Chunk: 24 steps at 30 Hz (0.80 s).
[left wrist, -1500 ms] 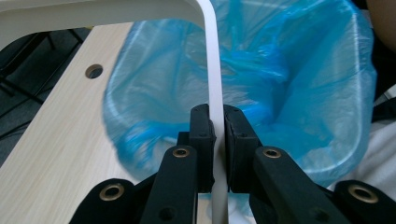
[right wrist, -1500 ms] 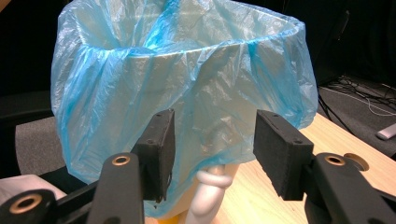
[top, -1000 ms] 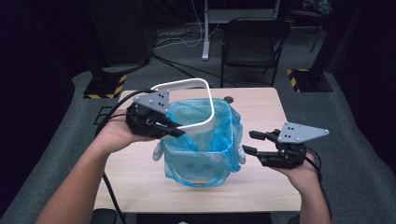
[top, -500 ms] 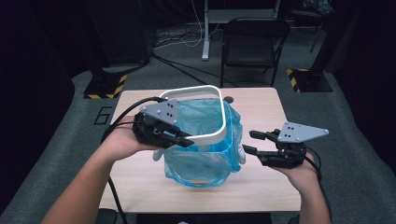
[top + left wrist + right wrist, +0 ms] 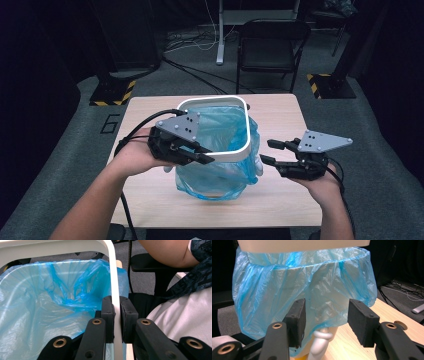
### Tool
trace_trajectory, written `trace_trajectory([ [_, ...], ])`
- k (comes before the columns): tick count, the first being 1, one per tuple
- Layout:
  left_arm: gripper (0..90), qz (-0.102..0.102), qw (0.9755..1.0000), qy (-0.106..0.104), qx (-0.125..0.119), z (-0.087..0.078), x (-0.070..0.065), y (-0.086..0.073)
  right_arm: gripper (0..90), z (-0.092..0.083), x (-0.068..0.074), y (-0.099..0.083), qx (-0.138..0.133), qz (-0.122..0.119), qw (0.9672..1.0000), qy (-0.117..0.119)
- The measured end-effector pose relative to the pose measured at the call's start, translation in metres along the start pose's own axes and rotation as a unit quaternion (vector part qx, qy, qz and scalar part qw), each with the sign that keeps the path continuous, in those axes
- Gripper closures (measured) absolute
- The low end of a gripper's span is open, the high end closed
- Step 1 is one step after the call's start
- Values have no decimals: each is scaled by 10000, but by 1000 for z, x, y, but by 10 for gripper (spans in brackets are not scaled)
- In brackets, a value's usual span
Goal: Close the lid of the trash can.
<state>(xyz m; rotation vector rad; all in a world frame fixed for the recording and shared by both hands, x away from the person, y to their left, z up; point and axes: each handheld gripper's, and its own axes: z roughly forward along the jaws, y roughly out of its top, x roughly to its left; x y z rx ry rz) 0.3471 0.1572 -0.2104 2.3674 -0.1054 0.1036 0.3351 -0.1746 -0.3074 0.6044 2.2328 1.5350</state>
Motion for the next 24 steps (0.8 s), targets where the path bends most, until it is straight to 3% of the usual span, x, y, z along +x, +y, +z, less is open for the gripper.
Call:
trace_trajectory([
  [17, 836, 83, 9995, -162, 274, 6, 2, -2, 481, 2, 0, 0, -1, -1, 10000, -6],
  [24, 833, 72, 9995, -191, 251, 9, 5, -3, 485, 1, 1, 5, -94, -24, 10000, -13],
])
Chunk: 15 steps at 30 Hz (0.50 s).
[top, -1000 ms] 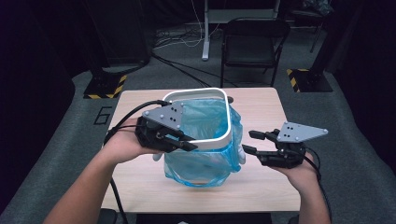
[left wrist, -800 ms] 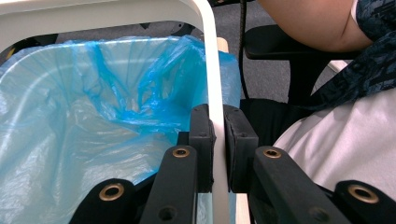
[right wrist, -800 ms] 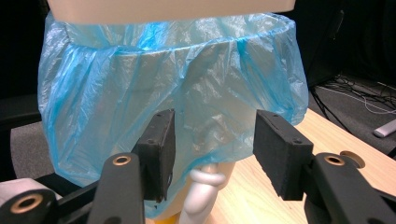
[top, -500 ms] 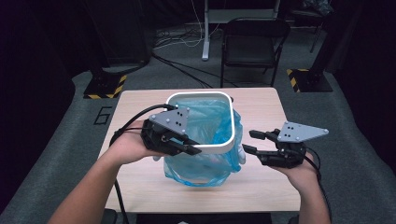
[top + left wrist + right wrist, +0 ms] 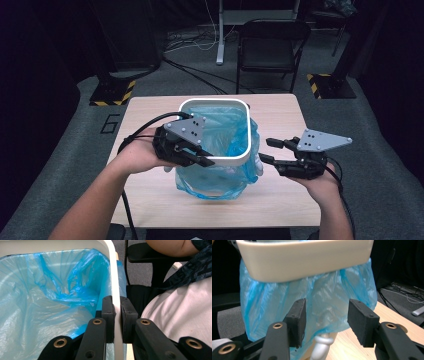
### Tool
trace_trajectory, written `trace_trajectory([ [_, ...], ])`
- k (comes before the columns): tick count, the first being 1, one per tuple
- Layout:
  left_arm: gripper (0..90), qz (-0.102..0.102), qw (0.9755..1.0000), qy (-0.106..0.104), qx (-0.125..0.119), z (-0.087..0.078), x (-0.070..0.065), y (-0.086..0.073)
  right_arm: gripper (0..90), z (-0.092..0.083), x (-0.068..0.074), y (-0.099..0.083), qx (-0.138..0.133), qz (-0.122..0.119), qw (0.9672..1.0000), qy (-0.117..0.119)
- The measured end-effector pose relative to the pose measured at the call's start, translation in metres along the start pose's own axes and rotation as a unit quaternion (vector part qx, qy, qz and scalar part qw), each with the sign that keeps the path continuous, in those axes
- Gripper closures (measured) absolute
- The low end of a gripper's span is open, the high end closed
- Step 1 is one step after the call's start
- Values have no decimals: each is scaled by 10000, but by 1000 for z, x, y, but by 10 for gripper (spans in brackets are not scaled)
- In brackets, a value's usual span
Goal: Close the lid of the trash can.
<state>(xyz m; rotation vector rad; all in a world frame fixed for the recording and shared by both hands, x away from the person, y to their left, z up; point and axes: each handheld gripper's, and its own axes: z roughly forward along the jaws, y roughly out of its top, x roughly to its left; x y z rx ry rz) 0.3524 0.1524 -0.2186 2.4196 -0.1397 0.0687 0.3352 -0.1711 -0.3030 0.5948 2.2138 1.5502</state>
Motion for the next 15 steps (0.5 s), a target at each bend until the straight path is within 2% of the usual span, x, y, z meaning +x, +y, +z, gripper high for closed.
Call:
trace_trajectory([
  [3, 818, 41, 9999, 95, -121, -2, -2, -4, 486, -3, 0, 8, -108, -14, 9999, -25],
  [6, 757, -32, 9996, 162, -239, -8, -3, -10, 490, -4, -2, 17, -315, 30, 9995, 25],
  [9, 738, -105, 9992, 239, -309, -15, -4, -17, 490, -1, -7, 29, -349, -9, 9994, 51],
  [15, 736, -255, 9985, 304, -379, -24, -7, -30, 490, 5, -18, 47, -382, 76, 9992, 124],
])
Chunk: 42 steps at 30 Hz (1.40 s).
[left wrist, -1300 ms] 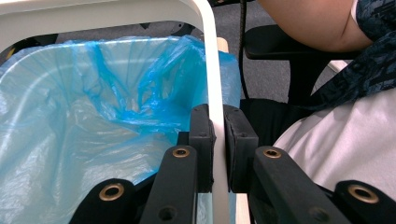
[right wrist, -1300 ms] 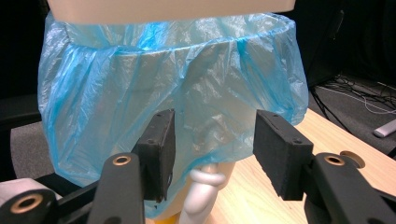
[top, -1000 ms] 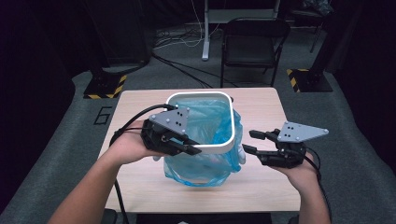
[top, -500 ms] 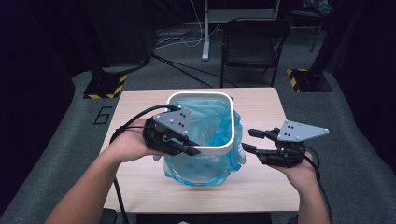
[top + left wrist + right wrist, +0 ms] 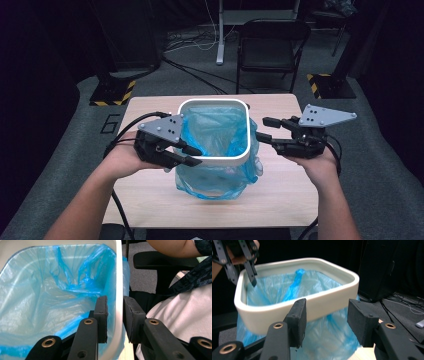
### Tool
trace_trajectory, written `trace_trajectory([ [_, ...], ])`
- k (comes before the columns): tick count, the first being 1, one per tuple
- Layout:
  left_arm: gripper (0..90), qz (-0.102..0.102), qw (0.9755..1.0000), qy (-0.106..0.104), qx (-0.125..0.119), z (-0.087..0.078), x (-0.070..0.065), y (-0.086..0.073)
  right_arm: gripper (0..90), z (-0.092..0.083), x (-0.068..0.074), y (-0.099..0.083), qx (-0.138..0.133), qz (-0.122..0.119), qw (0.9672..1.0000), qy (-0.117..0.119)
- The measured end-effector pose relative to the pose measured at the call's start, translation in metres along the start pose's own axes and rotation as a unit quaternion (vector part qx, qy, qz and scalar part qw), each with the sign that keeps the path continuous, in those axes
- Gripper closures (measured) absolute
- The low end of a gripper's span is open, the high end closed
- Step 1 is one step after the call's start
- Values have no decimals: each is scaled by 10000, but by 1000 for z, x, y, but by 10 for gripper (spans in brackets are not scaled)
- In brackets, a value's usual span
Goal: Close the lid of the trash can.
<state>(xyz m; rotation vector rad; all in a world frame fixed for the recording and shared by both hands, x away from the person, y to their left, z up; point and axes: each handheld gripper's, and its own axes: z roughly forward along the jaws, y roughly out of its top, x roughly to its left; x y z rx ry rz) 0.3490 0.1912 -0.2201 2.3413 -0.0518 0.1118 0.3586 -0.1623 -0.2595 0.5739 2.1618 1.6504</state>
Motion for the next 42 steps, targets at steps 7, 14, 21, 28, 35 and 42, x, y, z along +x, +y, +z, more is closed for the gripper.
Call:
trace_trajectory([
  [7, 740, -99, 9999, -65, -56, -1, 3, -6, 488, 7, 4, 21, -3, -75, 9996, 281],
  [14, 747, -99, 9999, -94, -88, -1, 4, -5, 488, 22, 7, 32, 400, -368, 9976, 426],
  [21, 756, -107, 9998, -164, -93, -1, 6, -6, 491, 29, 2, 35, 679, -493, 9954, 466],
  [28, 771, -152, 9994, -258, -162, 1, 8, -9, 503, 33, 1, 40, 882, -664, 9932, 369],
  [35, 796, -32, 9998, -216, 47, 3, 4, 2, 524, 36, -1, 42, 1036, -764, 9914, 247],
  [42, 799, -96, 9994, -318, -63, 5, 8, -3, 522, 36, -3, 39, 968, -700, 9925, 245],
])
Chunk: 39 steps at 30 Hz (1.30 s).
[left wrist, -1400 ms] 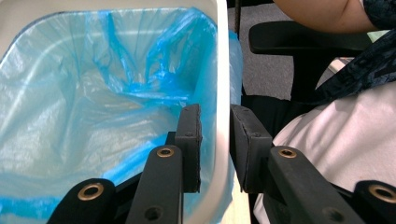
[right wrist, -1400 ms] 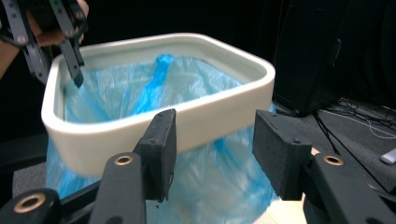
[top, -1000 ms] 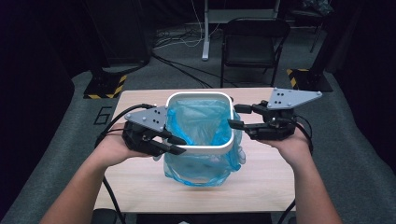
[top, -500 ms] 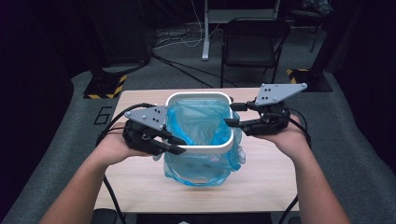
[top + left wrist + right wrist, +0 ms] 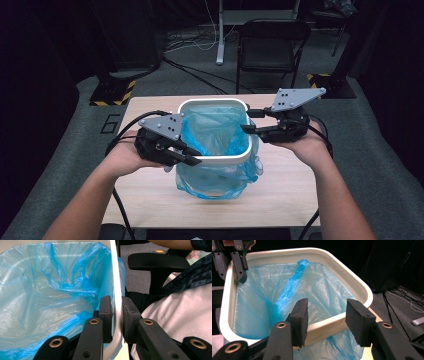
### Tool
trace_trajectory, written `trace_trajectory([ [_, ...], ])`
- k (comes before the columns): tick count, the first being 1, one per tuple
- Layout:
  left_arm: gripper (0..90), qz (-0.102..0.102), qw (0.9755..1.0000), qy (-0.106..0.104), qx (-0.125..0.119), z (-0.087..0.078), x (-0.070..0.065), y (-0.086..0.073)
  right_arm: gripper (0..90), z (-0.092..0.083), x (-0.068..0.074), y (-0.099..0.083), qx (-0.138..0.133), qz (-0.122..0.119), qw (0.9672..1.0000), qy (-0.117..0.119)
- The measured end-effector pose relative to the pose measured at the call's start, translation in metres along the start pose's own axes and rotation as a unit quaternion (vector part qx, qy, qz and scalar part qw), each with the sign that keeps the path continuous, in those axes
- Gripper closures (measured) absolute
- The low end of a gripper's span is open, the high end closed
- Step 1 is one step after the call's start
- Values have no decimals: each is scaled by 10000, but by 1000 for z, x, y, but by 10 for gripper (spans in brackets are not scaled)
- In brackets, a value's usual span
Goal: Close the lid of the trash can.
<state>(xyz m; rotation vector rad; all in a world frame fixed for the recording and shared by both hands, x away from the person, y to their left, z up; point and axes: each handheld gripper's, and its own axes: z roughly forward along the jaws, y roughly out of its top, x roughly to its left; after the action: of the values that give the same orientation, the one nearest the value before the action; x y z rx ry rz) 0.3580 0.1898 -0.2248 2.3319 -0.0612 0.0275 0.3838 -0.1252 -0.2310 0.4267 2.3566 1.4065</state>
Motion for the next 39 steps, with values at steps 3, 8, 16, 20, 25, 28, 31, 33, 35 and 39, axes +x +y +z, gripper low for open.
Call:
trace_trajectory([
  [3, 800, -27, 10000, -52, -21, -1, 2, -2, 523, 2, 0, 1, 29, -25, 10000, -26],
  [8, 802, -89, 9999, -114, -30, 3, 5, -2, 530, 3, -2, 1, 57, -5, 10000, -67],
  [16, 808, -156, 9996, -233, -19, 5, 7, 1, 537, 4, -6, -2, 109, 79, 9999, -58],
  [20, 810, -227, 9989, -385, -135, 4, 10, -1, 541, 7, -8, -5, 176, 135, 9997, -44],
  [25, 809, -371, 9971, -585, -317, 8, 16, -15, 542, 13, -7, -9, 266, 132, 9996, 19],
  [28, 808, -435, 9964, -635, -368, 11, 18, -22, 540, 15, -6, -9, 290, 116, 9995, 9],
  [31, 806, -481, 9953, -710, -460, 15, 19, -28, 539, 16, -6, -10, 287, 129, 9995, 14],
  [33, 804, -551, 9938, -757, -592, 16, 20, -32, 540, 16, -6, -12, 262, 160, 9995, 26],
  [35, 803, -563, 9934, -775, -638, 16, 20, -33, 541, 17, -7, -14, 257, 202, 9995, 46],
  [39, 801, -552, 9935, -738, -663, 16, 19, -35, 546, 17, -6, -15, 225, 246, 9994, 39],
])
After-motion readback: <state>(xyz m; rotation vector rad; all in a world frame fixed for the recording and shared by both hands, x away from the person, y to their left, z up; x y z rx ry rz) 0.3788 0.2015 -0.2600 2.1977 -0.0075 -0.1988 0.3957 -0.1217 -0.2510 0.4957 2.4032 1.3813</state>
